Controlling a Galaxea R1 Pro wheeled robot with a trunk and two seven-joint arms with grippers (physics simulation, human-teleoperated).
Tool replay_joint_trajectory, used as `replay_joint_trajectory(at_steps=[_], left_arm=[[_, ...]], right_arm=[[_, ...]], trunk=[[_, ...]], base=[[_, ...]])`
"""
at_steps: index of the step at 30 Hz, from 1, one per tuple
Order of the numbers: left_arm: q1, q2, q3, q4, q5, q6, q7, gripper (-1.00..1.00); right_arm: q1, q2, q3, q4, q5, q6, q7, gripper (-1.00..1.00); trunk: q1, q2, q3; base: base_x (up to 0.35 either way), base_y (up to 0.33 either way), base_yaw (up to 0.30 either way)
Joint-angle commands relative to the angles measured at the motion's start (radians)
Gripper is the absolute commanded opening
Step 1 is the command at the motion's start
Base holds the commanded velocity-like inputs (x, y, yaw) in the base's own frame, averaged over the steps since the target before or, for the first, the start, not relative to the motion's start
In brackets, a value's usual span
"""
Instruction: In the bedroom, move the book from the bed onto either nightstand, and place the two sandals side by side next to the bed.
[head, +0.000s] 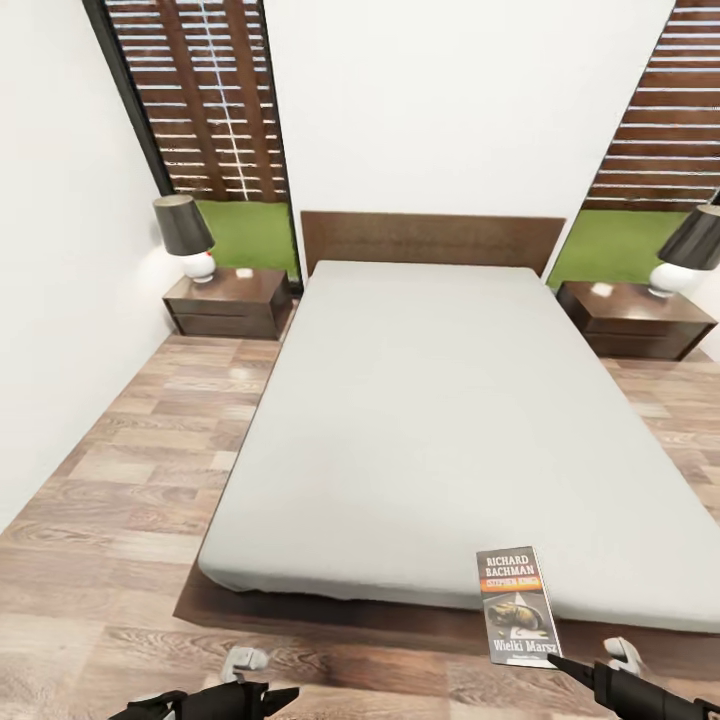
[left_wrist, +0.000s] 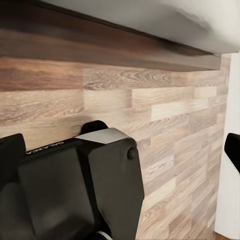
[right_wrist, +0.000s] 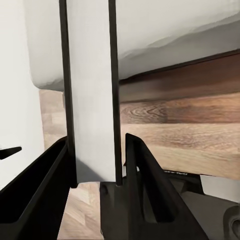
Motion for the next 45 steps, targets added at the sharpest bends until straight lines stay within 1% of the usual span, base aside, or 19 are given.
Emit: replay_joint_trajectory(at_steps=[1,13,14,15,16,17,18,20,21,23,24,28,30,31,35,37,40,45], left_arm=[[-0.001,0.000,-0.005,0.001,0.006,-0.001,-0.003,1.00],[0.002,0.001,-0.005,0.001,0.005,-0.002,0.005,1.00],[0.002,0.001,-0.005,0.001,0.004,-0.003,0.037,1.00],[0.002,0.001,-0.005,0.001,0.004,-0.003,0.056,1.00],[0.003,0.001,-0.005,0.001,0.003,-0.003,0.106,1.00],[0.003,0.001,-0.005,0.000,0.003,-0.003,0.137,1.00],[0.003,0.000,-0.005,0.000,0.001,-0.003,0.243,1.00],[0.003,-0.004,-0.005,0.000,0.000,-0.002,0.379,1.00],[0.003,-0.007,-0.006,0.000,0.000,-0.002,0.408,1.00],[0.003,-0.015,-0.006,0.000,-0.001,-0.002,0.496,1.00],[0.003,-0.017,-0.006,0.000,-0.001,-0.002,0.522,1.00],[0.003,-0.020,-0.006,0.000,-0.002,-0.002,0.558,1.00],[0.003,-0.020,-0.006,0.000,-0.015,-0.001,0.567,1.00],[0.003,-0.019,-0.006,0.000,-0.032,-0.001,0.569,1.00],[0.004,-0.018,-0.005,0.001,-0.122,-0.002,0.573,1.00],[0.004,-0.018,-0.005,0.001,-0.145,-0.002,0.573,1.00],[0.004,-0.018,-0.005,0.001,-0.156,-0.002,0.574,1.00],[0.004,-0.018,-0.005,0.001,-0.160,-0.003,0.574,1.00]], right_arm=[[0.000,-0.001,0.003,-0.001,-0.011,0.010,0.003,-1.00],[0.000,-0.001,0.003,-0.001,-0.011,0.010,0.002,-1.00],[0.000,-0.001,0.003,-0.001,-0.011,0.010,0.002,-1.00],[0.000,-0.001,0.003,-0.001,-0.011,0.010,0.002,-1.00],[0.000,-0.001,0.003,-0.001,-0.011,0.010,0.002,-1.00],[0.000,-0.001,0.003,0.000,-0.011,0.010,0.002,-1.00],[0.000,-0.001,0.003,0.000,-0.011,0.010,0.002,-1.00],[0.000,-0.001,0.003,0.000,-0.011,0.010,0.002,-1.00],[0.000,-0.001,0.003,0.000,-0.011,0.010,0.002,-1.00],[0.000,-0.001,0.002,0.001,-0.011,0.010,0.002,-1.00],[0.000,-0.001,0.003,0.001,-0.011,0.010,0.002,-1.00],[0.000,-0.001,0.002,0.001,-0.011,0.010,0.001,-1.00],[0.000,-0.001,0.002,0.001,-0.011,0.009,0.001,-1.00],[0.000,-0.001,0.001,0.001,-0.011,0.009,0.000,-1.00],[0.000,-0.001,0.002,0.001,-0.011,0.009,0.000,-1.00],[0.000,-0.001,0.001,0.001,-0.011,0.009,0.000,-1.00],[0.000,-0.001,0.001,0.001,-0.011,0.009,0.001,-1.00],[0.000,-0.001,0.002,0.001,-0.011,0.009,0.001,-1.00]], trunk=[[0.001,-0.002,-0.002],[0.001,-0.002,-0.002],[0.001,-0.002,-0.002],[0.001,-0.002,-0.002],[0.001,-0.002,-0.002],[0.001,-0.002,-0.002],[0.001,-0.002,-0.002],[0.001,-0.002,-0.002],[0.001,-0.002,-0.002],[0.001,-0.002,-0.002],[0.001,-0.002,-0.002],[0.001,-0.002,-0.002],[0.001,-0.002,-0.002],[0.001,-0.002,-0.002],[0.001,-0.002,-0.002],[0.001,-0.002,-0.002],[0.001,-0.002,-0.002],[0.001,-0.002,-0.002]], base=[[0.000,0.000,0.294],[0.000,0.000,0.294],[0.000,0.000,0.294],[0.000,0.000,0.294],[0.000,0.000,0.294],[0.000,0.000,0.294],[0.000,0.000,0.294],[0.000,0.000,0.294],[0.000,0.000,0.294],[0.000,0.000,0.294],[0.000,0.000,0.294],[0.000,0.000,0.294],[0.000,0.000,0.294],[0.000,0.000,0.294],[0.000,0.000,0.294],[0.000,0.000,0.294],[0.000,0.000,0.294],[0.000,0.000,0.293]])
